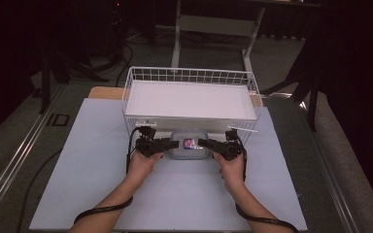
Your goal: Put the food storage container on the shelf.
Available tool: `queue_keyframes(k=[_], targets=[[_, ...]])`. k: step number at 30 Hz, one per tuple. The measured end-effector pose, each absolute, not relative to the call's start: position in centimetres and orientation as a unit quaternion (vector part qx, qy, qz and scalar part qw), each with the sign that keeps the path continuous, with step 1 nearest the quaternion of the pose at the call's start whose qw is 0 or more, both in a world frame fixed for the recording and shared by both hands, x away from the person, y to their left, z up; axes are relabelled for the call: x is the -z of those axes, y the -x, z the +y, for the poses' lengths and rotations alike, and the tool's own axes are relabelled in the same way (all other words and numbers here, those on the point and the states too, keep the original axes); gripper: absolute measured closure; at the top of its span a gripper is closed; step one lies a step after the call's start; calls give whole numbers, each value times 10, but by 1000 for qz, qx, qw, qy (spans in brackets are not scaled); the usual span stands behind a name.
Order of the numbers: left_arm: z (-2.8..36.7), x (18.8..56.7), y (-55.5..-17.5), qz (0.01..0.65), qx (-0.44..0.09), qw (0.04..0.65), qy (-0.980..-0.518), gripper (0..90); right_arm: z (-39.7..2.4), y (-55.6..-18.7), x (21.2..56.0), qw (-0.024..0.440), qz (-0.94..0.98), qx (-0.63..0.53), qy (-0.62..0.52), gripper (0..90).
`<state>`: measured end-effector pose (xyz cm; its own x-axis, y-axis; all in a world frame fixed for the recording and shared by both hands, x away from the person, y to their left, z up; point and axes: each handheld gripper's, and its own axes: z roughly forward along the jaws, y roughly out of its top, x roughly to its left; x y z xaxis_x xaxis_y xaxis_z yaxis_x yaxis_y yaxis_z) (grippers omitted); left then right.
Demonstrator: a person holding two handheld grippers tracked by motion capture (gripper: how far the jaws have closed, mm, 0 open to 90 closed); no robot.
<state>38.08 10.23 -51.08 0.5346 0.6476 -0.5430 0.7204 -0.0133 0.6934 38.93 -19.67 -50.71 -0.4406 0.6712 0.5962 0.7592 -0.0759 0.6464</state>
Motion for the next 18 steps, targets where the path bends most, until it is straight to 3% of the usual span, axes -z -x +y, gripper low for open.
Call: queue_keyframes(k=[13, 18], targets=[[105, 514, -390, 467, -6, 519, -716, 509, -191, -398, 511, 29, -674, 510, 534, 435], [99, 517, -391, 461, -38, 517, -720, 507, -183, -400, 513, 13, -678, 492, 547, 371]])
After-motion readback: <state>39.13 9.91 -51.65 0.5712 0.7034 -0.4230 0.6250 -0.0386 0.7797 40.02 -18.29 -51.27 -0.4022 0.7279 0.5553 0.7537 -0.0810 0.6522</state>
